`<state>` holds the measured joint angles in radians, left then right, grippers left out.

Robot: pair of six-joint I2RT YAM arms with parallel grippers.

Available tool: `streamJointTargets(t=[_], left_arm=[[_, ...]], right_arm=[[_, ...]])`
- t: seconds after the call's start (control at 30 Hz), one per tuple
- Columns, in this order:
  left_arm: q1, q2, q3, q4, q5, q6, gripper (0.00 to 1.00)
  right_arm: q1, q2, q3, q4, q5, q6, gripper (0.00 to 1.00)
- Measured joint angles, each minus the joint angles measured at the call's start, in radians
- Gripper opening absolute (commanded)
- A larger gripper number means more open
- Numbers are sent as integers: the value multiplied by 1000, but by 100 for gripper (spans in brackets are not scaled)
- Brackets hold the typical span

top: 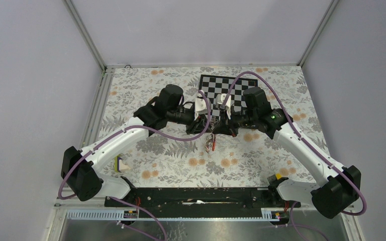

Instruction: Put the keys on the keyring

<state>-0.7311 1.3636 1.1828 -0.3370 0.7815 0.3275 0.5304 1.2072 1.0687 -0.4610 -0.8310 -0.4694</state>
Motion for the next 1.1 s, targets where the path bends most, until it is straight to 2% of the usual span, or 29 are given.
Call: streamJointTargets(t=[0.57, 0.7, 0.8, 0.83, 1.1], left_arm=[[0, 14, -15, 17, 7, -13, 21], [0, 14, -15, 18, 9, -14, 13], [0, 15, -15, 18, 12, -18, 0], [0, 15, -15, 17, 16, -18, 0], [0, 21, -15, 23, 45, -43, 0]], right_arm=[[0, -2, 0, 3, 0, 11, 0], [0, -3, 0, 3, 0, 14, 0], [0, -3, 0, 4, 0, 15, 0], [0, -3, -1, 7, 1, 15, 0], [-2, -23, -19, 21, 2, 21, 19]])
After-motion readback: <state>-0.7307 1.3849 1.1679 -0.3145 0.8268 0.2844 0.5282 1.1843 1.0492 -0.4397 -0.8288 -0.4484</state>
